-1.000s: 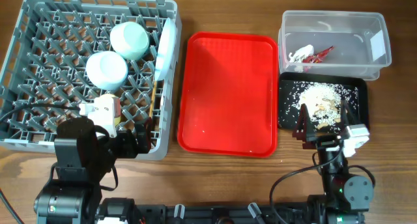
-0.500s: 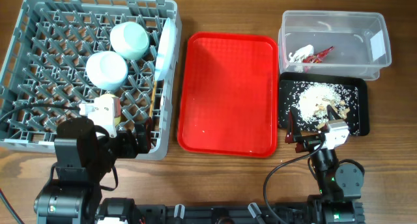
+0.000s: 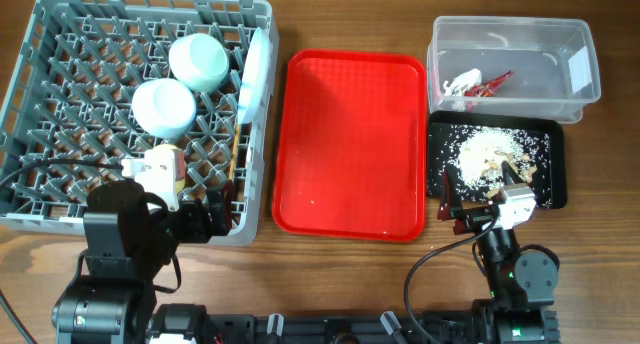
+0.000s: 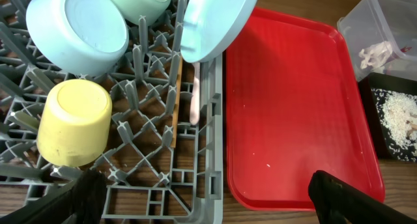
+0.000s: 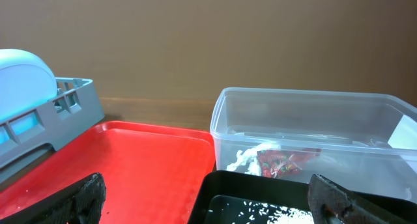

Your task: Sort waste into correct bins and load items into the dishwasher rack

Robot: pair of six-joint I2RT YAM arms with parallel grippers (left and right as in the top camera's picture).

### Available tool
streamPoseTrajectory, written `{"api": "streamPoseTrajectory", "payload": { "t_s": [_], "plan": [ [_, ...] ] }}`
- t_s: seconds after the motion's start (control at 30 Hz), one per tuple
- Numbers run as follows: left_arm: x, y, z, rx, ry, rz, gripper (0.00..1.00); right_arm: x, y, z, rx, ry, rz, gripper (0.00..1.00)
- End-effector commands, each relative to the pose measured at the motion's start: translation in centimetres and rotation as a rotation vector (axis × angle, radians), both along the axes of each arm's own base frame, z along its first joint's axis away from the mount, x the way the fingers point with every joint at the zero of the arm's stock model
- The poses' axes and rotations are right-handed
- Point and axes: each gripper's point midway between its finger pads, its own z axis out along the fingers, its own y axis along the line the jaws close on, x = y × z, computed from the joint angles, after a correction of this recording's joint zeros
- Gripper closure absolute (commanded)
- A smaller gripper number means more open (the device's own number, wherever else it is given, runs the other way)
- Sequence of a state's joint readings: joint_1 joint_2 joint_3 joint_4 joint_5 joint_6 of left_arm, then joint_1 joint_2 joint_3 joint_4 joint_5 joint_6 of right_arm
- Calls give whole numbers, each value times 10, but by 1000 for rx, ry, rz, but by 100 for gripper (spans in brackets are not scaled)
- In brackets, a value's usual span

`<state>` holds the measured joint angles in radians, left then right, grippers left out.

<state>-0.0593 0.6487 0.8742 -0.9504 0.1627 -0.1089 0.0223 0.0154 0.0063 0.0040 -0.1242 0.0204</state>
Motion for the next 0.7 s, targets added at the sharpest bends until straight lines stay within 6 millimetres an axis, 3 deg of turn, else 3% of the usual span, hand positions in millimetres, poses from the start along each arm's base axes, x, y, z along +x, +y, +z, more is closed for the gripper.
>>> {"api": "streamPoseTrajectory", "payload": {
  "t_s": [0.0, 0.17, 0.3, 0.43, 0.67],
  "plan": [
    [-2, -3, -2, 4, -1, -29, 0, -1, 2, 3, -13, -18, 11, 0],
    [-5, 10, 3, 75, -47, 7, 0, -1, 2, 3, -14, -18, 11, 0],
    [-10, 19, -6, 76, -147, 52, 0, -1, 2, 3, -13, -18, 11, 0],
    [-2, 19, -31, 60, -296, 64, 0, -1, 2, 3, -13, -18, 11, 0],
    [17, 18, -39, 47, -580, 70, 0, -1, 2, 3, -13, -18, 11, 0]
  ]
}}
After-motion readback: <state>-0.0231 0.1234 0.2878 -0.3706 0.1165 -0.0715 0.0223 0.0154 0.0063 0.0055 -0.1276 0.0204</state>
